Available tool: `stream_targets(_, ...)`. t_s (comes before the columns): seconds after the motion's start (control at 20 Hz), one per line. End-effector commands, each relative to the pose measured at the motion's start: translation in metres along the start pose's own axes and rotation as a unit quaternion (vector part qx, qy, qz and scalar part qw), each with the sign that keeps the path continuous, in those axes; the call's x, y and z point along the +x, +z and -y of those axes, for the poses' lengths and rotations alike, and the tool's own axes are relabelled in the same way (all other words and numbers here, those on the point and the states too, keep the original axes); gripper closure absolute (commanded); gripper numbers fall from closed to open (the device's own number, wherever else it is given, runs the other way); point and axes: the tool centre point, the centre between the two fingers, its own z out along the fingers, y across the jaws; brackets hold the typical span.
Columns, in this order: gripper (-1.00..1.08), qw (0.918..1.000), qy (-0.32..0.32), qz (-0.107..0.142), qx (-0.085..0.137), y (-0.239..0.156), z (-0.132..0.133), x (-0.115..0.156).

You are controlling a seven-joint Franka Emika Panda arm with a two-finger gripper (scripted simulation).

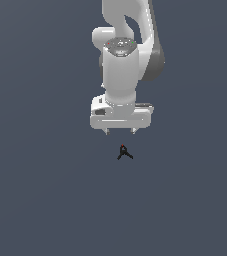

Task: Pick up the object and move it to a goal position.

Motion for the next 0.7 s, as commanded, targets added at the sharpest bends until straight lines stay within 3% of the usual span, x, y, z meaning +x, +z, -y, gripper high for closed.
stream_targets(0.0, -0.92, 1.0000, 0.000, 0.000, 0.000, 0.000, 0.000, 0.000)
stream_targets(0.45, -0.92, 0.9998, 0.002, 0.008, -0.019, 0.006, -0.028, -0.003)
stream_targets(0.65, -0.92, 0.9998, 0.002, 0.008, -0.019, 0.006, -0.027, -0.003)
